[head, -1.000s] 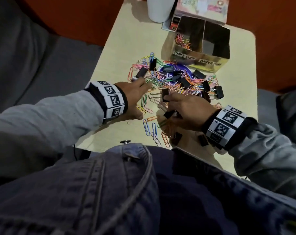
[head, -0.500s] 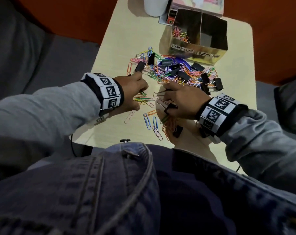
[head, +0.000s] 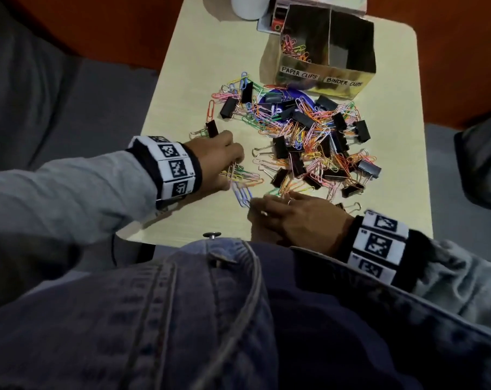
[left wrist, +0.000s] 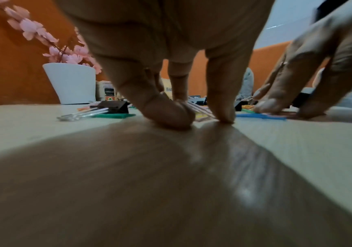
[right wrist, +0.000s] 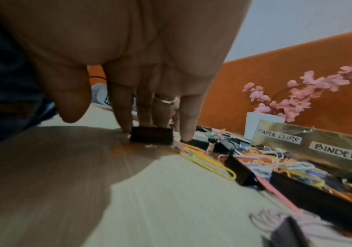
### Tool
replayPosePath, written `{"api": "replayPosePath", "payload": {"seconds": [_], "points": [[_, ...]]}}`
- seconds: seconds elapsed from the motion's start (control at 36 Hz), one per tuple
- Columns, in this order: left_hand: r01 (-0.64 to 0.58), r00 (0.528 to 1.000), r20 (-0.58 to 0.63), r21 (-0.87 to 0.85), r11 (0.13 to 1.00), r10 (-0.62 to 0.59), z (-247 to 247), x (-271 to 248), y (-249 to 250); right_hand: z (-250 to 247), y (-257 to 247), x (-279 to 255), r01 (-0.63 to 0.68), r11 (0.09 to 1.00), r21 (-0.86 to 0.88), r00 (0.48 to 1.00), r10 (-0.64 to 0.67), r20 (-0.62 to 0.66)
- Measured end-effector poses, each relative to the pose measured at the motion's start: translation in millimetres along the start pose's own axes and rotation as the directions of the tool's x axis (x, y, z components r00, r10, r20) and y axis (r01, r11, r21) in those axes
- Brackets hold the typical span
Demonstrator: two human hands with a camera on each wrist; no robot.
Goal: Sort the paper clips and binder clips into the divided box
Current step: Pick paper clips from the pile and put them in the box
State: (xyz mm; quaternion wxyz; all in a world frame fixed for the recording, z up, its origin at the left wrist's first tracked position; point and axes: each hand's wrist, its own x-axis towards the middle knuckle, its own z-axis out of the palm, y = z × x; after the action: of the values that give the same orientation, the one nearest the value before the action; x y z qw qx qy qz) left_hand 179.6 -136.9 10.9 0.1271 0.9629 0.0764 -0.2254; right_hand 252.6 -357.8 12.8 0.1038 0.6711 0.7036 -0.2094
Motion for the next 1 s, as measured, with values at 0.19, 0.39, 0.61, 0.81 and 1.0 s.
{"api": "replayPosePath", "payload": {"seconds": [0.19, 0.39, 0.61, 0.81, 1.0], "points": [[0.039, 0.998, 0.039, -0.005, 0.999, -0.039, -6, 1, 2, -29, 7, -1, -0.119, 0.993, -0.003, 0.99, 0.118, -0.079], [0.085, 0.996, -0.009, 0.029, 0.996, -0.085, 3, -7, 11, -11, 8, -12, -0.072, 0.996, -0.054, 0.997, 0.07, -0.029], [0.045, 0.999, -0.007, -0.012, 0.999, -0.045, -1, 14, 23, -17, 16, 21, -0.141, 0.989, -0.045, 0.989, 0.139, -0.055], [0.016, 1.0, 0.019, 0.12, 0.993, -0.018, -10, 25, 27, -15, 27, 5, -0.094, 0.991, 0.095, 0.949, 0.119, -0.293], [0.056, 0.996, 0.069, 0.087, 0.995, -0.062, -16, 40, 28, -13, 48, -29, -0.275, 0.918, 0.286, 0.79, 0.385, -0.477]]}}
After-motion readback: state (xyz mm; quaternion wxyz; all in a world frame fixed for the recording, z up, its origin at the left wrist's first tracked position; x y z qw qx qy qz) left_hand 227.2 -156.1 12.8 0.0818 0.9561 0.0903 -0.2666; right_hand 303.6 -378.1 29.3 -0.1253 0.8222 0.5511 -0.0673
